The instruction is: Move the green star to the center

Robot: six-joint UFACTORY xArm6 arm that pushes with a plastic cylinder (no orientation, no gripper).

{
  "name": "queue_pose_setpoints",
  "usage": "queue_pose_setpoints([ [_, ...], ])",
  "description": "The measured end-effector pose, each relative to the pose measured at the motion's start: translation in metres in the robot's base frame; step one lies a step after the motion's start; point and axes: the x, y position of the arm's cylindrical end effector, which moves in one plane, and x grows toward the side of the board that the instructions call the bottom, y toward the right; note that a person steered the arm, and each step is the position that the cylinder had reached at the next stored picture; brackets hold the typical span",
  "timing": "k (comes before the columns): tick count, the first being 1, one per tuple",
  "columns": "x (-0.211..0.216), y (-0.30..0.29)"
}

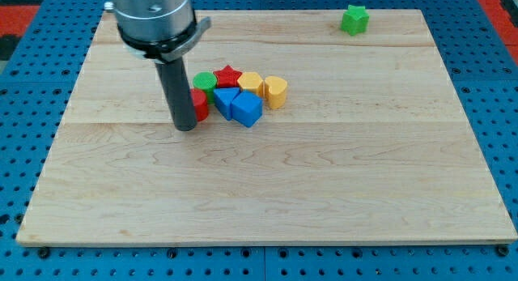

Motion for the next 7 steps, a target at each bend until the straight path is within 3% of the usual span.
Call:
queue_pose_setpoints([
  [1, 0.023, 0.005],
  [2, 0.029, -0.027],
  [3, -0.009, -0.084],
  [4, -0.034, -0.055],
  [5, -0.030, -0.011],
  [7, 0.021, 0.003],
])
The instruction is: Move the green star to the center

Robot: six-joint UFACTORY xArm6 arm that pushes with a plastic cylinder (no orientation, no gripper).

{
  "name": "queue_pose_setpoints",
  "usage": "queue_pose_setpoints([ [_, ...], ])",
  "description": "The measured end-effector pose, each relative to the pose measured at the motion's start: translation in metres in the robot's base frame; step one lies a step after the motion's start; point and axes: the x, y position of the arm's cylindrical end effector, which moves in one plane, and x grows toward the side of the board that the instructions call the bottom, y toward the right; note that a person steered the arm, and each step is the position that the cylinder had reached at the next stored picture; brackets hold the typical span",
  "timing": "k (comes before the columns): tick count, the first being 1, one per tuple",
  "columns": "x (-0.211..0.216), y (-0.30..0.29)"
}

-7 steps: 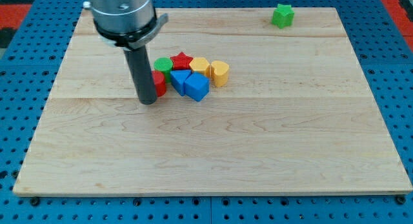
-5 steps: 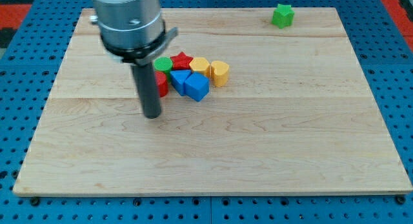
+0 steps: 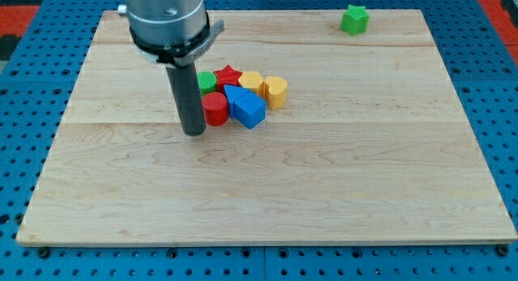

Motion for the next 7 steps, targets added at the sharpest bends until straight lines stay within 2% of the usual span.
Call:
queue_pose_setpoints([
  [1, 0.004, 0.074],
  [2, -0.037, 0.193],
  [3, -0.160, 0.271],
  [4, -0.249, 0.327],
  [5, -0.276, 0.348],
  [6, -0.278, 0.275],
  [7, -0.217, 0.227],
])
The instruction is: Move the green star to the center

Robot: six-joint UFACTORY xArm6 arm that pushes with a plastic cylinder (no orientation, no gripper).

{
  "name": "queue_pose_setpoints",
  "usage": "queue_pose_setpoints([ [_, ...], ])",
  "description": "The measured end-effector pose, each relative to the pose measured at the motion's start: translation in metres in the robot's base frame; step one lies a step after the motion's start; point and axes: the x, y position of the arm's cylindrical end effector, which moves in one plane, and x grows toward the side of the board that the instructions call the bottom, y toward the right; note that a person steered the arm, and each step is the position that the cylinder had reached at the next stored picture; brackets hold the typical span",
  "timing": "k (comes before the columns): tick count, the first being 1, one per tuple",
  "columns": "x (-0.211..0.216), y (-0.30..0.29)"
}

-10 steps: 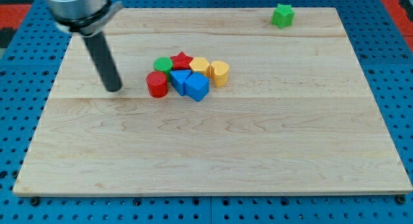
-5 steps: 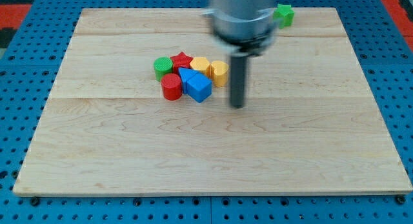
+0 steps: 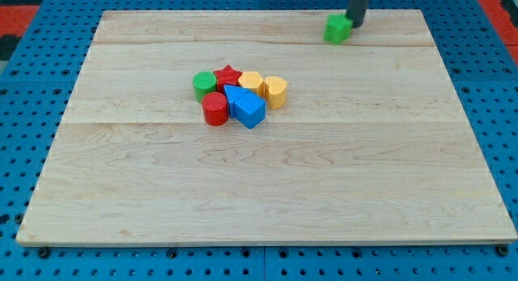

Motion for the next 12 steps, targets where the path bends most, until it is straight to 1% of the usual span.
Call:
queue_pose_setpoints([
  [1, 0.026, -0.010],
  [2, 0.067, 0.002],
  [3, 0.024, 0.011],
  [4, -0.011, -0.016],
  [5, 0.013, -0.059],
  [6, 0.063, -0.057],
  [7, 0.036, -0.061],
  [8, 0.017, -0.081],
  [9, 0.057, -0.082],
  [10, 0.104, -0.029],
  [11, 0.078, -0.019],
  [12, 0.050, -0.033],
])
